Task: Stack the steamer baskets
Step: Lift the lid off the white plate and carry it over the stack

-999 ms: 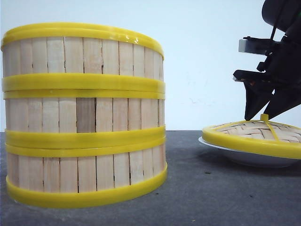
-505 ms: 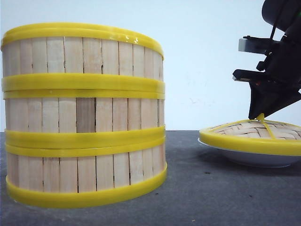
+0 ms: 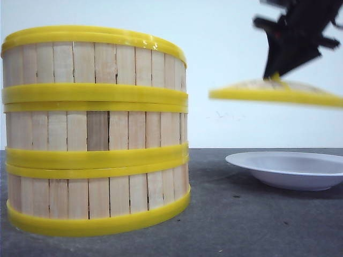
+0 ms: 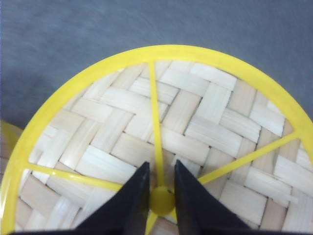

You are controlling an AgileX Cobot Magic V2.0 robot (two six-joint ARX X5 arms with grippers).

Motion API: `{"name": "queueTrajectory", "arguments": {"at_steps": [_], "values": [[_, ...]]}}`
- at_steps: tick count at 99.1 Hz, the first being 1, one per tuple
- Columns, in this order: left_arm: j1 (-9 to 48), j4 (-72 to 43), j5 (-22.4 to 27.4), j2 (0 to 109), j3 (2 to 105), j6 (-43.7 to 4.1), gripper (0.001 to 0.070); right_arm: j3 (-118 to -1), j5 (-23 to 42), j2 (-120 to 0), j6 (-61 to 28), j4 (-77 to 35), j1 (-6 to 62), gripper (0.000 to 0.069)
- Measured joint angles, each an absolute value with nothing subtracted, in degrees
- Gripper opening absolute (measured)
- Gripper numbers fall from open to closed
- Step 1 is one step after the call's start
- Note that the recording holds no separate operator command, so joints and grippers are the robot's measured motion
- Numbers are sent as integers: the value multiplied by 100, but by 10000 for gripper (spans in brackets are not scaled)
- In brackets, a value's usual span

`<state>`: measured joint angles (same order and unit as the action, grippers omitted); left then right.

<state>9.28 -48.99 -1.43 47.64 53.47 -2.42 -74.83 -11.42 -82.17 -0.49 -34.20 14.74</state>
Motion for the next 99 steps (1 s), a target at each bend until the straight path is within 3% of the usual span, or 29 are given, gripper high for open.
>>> {"name": "queueTrajectory", "arguments": {"at_steps": [19,49,66,99], "values": [[928,-4899,-143,4764,5347,-244,388,-8742,-1669,-8217,-134,-4014,1922,58],[928,-4897,-309,4764,5347,-244,388,-10267,-1782,-8586,-316,-4869,3328,57],[928,-4899,-519,4764,5347,-244,388,-10414,-1625,-8976,-449,-4932,3994,57],[716,-4901,-729,4764,5347,-242,388,-10414,-1435,-9598,-580,-4965,4545,57]]}}
